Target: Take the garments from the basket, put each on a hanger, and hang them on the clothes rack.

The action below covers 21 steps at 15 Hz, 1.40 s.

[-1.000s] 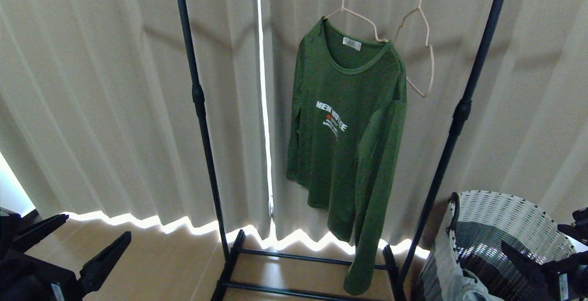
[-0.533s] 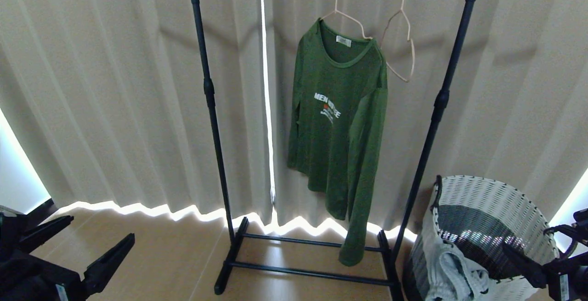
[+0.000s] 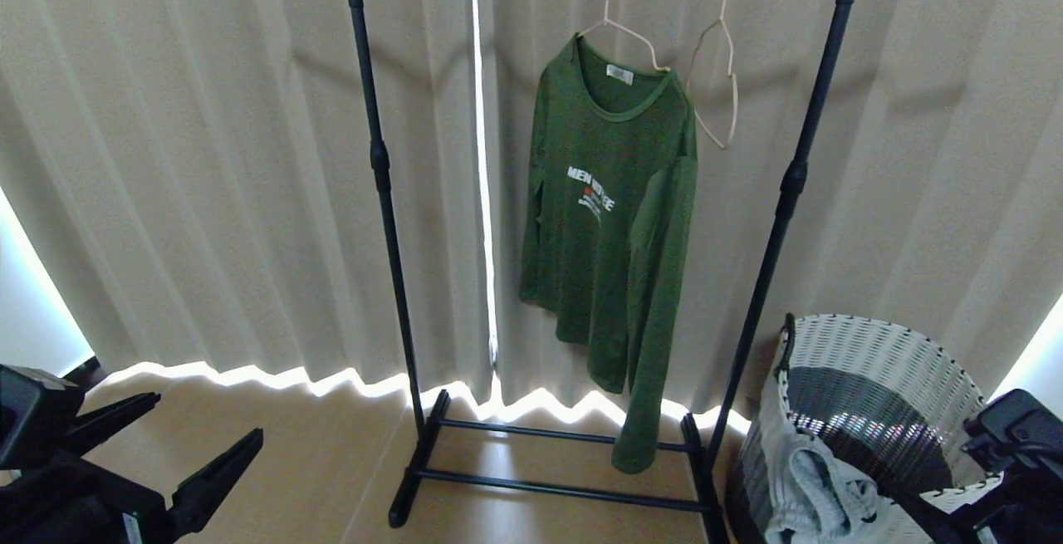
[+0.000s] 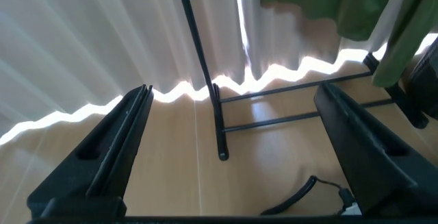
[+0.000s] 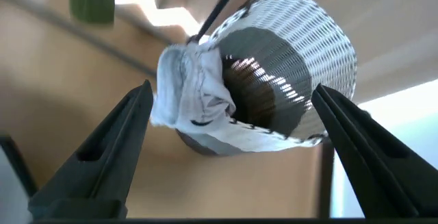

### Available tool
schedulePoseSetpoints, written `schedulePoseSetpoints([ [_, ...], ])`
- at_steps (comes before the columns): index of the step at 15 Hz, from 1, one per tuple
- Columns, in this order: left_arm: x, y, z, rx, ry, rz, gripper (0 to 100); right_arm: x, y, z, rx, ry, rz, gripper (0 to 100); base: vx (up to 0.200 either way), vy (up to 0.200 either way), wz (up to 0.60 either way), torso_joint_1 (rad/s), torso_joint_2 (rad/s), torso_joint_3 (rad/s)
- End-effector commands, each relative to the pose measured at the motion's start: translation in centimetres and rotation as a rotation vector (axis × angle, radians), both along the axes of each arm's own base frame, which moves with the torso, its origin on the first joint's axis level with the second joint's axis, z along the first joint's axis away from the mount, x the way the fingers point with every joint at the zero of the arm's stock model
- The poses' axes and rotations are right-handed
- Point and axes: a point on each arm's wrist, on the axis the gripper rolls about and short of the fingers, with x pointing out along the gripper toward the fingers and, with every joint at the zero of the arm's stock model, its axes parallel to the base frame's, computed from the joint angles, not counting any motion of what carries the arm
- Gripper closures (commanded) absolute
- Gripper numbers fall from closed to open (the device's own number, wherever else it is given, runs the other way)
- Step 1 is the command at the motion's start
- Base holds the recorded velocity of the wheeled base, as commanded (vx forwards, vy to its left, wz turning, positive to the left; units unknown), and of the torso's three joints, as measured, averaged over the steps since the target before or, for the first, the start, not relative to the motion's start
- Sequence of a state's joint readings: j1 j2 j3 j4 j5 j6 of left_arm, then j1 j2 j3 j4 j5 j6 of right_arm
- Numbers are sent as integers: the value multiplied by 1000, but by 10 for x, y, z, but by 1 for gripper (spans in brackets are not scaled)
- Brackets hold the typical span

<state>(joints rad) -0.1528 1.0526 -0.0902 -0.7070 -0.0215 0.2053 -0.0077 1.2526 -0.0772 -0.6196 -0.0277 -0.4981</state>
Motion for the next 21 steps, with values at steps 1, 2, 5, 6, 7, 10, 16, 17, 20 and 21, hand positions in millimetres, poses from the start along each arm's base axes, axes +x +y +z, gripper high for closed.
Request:
schedulePoseSetpoints([
  [1, -1, 0, 1, -1, -8, -1, 0, 32, -1, -21, -84, 169, 58, 0, 0, 0, 0, 0, 0, 0],
  [2, -2, 0, 2, -3, -19, -1, 0, 47, -1, -28, -103, 213, 73, 0, 0, 0, 0, 0, 0, 0],
  [5, 2, 0, 9, -8, -41, 4, 0, 89, 4, -46, -155, 287, 107, 0, 0, 0, 0, 0, 0, 0],
  [6, 4, 0, 11, -10, -44, 5, 0, 99, 5, -53, -177, 310, 92, 0, 0, 0, 0, 0, 0, 0],
  [7, 4, 0, 11, -8, -43, 4, 0, 108, 7, -60, -198, 334, 81, 0, 0, 0, 0, 0, 0, 0],
  [10, 4, 0, 12, -10, -49, 6, 0, 129, 13, -79, -220, 378, 85, 0, 0, 0, 0, 0, 0, 0],
  [16, 3, 1, 11, -12, -48, 10, 0, 159, 2, -100, -269, 409, -19, 0, 0, 0, 0, 0, 0, 0],
  [17, 3, 1, 11, -12, -47, 10, 0, 160, -2, -100, -276, 412, -39, 0, 0, 0, 0, 0, 0, 0],
  [20, 4, 1, 11, -11, -45, 10, 0, 167, -4, -103, -271, 394, -51, 0, 0, 0, 0, 0, 0, 0],
  [21, 3, 1, 11, -12, -48, 10, 0, 171, -5, -105, -271, 362, -56, 0, 0, 0, 0, 0, 0, 0],
])
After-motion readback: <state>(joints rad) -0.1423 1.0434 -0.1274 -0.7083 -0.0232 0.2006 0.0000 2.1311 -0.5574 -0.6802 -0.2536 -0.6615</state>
